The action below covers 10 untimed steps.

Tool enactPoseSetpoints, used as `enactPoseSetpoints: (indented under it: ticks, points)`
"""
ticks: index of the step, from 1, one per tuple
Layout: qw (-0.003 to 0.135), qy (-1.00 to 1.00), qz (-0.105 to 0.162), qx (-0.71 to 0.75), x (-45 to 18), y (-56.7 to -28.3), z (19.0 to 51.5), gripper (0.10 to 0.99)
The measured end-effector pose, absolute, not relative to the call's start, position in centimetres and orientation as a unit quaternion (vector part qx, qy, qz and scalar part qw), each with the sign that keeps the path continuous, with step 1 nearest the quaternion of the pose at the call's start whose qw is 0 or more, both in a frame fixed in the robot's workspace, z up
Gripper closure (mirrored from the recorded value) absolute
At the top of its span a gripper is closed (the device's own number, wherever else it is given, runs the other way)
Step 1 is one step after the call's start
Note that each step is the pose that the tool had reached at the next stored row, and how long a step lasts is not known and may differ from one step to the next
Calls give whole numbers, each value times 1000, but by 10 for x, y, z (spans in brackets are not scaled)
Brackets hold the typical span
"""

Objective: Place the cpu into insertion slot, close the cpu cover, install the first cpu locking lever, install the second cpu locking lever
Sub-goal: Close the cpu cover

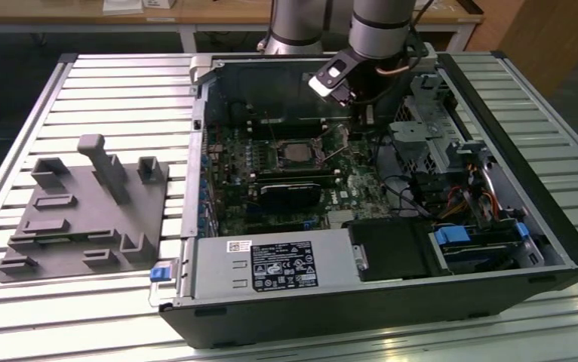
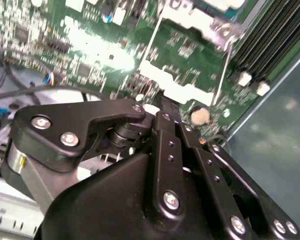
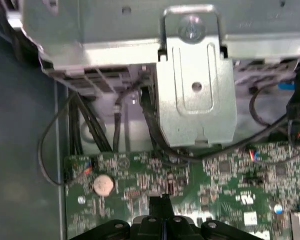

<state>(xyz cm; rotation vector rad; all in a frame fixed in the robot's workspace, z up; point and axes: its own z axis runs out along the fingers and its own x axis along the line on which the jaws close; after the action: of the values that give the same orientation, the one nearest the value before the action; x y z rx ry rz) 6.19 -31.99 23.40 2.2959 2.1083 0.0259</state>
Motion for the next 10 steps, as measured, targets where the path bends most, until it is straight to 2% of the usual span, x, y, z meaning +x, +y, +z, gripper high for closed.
enactPoseSetpoints:
  ticks: [9,10]
  points:
    - [-44,675,-53,735,67,-320,233,980]
    - [-46,675,-55,734,68,-320,233,980]
